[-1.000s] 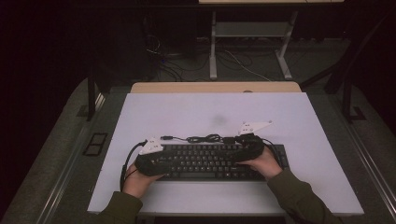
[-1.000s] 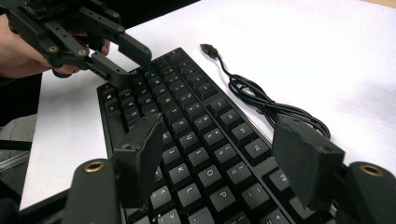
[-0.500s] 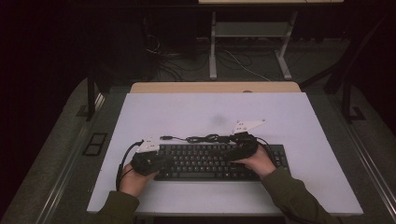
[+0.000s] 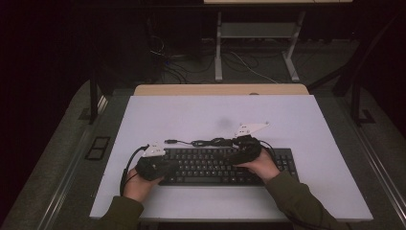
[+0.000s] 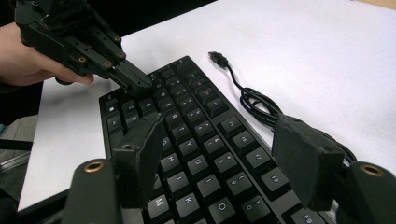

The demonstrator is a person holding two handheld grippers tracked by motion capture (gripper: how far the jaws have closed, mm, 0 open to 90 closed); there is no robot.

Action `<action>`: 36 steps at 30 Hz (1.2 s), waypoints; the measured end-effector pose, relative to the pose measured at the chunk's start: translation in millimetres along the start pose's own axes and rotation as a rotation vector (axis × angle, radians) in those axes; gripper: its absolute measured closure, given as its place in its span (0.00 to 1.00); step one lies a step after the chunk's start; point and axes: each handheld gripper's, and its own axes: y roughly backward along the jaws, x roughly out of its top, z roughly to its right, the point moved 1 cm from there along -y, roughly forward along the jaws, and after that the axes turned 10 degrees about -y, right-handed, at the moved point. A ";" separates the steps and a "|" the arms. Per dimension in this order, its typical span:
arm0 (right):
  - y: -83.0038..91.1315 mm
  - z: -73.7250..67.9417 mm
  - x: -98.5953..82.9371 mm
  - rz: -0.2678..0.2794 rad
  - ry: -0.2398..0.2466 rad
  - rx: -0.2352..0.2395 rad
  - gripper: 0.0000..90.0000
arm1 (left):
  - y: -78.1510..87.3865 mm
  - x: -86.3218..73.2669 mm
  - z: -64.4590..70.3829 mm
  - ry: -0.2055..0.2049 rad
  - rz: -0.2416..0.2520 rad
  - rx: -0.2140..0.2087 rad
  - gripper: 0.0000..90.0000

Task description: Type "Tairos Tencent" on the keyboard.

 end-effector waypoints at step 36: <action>-1.1 -1.7 -3.0 -0.020 -0.001 0.002 0.53 | 4.5 12.6 7.8 -0.009 0.070 -0.025 0.73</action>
